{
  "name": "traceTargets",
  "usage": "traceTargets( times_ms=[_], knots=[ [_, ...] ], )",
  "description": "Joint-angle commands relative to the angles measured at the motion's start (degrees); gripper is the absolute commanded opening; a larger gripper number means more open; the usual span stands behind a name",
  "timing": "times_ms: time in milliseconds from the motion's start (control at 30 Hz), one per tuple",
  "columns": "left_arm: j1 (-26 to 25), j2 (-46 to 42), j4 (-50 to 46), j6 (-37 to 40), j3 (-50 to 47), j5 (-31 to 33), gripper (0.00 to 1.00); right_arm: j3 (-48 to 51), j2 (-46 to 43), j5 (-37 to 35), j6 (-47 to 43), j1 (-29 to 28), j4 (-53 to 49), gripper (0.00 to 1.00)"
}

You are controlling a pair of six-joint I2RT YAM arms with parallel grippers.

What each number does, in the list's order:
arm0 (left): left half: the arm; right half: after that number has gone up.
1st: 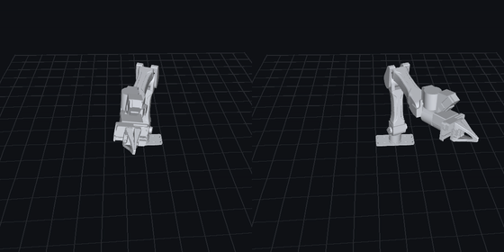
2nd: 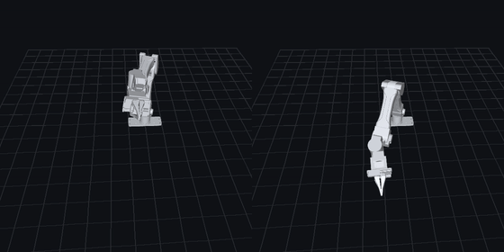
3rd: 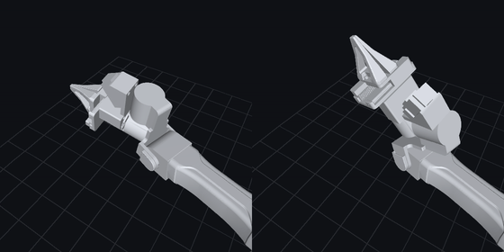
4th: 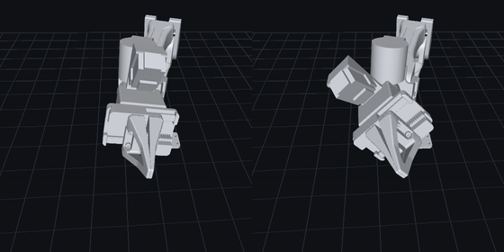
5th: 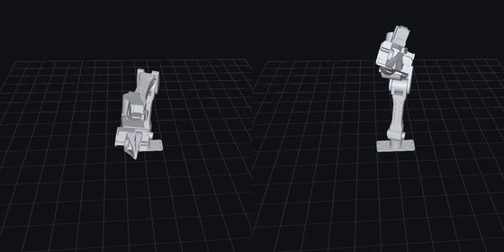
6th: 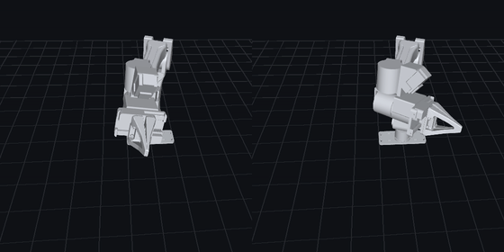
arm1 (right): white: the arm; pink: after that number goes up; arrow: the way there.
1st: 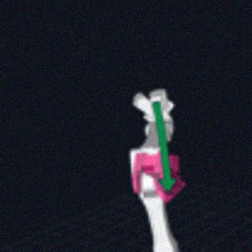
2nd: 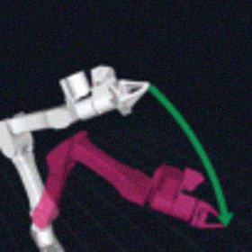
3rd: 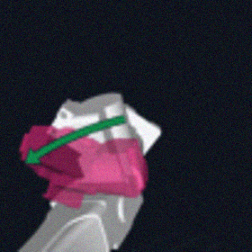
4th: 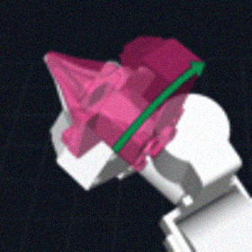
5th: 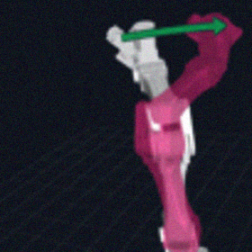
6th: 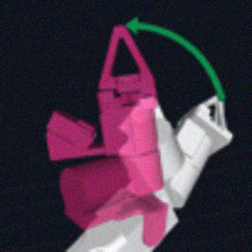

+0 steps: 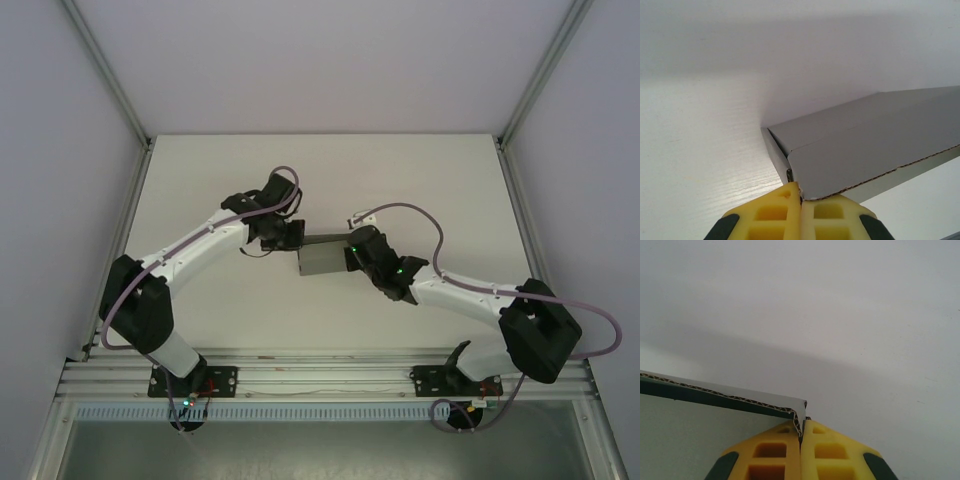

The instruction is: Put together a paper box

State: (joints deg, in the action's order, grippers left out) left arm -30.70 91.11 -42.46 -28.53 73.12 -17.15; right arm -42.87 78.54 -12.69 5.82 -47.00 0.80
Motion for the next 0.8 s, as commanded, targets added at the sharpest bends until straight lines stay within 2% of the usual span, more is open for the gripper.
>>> traceTargets(
  times_ms=[0, 100, 233, 300, 433, 567, 767],
  knots=[
    [-1.11, 0.84, 3.52, -1.22, -3.1, -2.38, 0.0, 2.26, 2.15, 2.74, 0.78, -1.16, -5.73, 0.0],
    [-1.9, 0.46, 6.63, -0.6, -6.5, 1.58, 0.0, 2.61, 2.37, 2.54, -0.21, -1.17, -5.14, 0.0],
    [-2.64, 0.88, 7.28, 1.65, -8.7, 2.61, 0.0, 3.43, 2.02, 0.8, -1.3, -1.16, -4.09, 0.0],
    [-3.52, 0.43, 8.24, 2.83, -10.12, 5.17, 0.0, 5.06, 1.82, 2.49, -1.71, -1.19, -1.14, 0.0],
    [-5.51, 0.71, 10.54, 5.31, -13.11, 6.16, 0.0, 8.7, 2.34, 4.88, -1.03, -1.21, 4.82, 0.0],
    [-6.48, 1.26, 13.21, 6.04, -15.98, 7.74, 0.0, 8.63, 3.45, 4.11, 0.81, -1.16, 4.69, 0.0],
    [-6.62, 1.07, 14.62, 5.89, -16.61, 10.09, 0.0, 6.33, 0.4, 3.23, 3.37, -0.62, 2.62, 0.1]
  ],
)
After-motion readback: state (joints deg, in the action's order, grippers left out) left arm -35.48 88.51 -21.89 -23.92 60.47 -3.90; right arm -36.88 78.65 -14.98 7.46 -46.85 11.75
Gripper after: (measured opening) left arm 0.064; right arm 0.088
